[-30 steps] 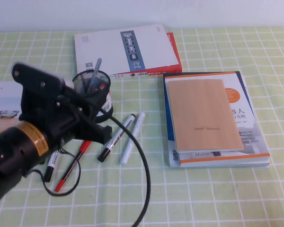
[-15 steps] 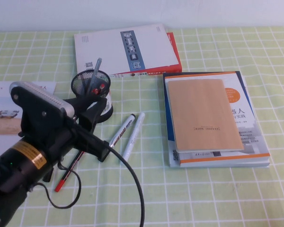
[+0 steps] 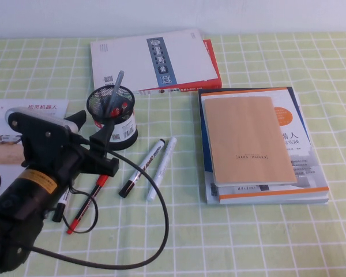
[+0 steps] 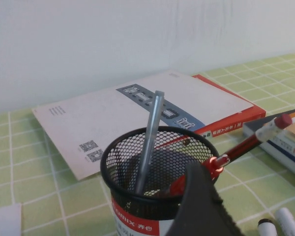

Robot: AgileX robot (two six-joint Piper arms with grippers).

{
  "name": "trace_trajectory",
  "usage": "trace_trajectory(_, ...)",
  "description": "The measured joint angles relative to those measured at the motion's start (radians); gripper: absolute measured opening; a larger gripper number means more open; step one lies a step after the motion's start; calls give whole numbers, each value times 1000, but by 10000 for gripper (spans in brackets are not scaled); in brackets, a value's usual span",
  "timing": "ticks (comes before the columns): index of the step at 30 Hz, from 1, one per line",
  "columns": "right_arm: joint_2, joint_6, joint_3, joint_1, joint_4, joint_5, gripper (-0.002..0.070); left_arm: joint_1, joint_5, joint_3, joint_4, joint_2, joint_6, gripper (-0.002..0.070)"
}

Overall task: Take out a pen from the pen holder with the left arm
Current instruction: Pick up the pen from the pen holder

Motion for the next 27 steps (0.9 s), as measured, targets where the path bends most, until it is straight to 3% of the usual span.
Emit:
trace_trajectory(12, 0, 0, 0, 0, 6, 0, -15, 2, -20, -69, 116, 98, 15, 388)
trace_trajectory(27, 0, 0, 0, 0, 11, 1, -15, 27, -12, -141, 47, 183, 101, 312)
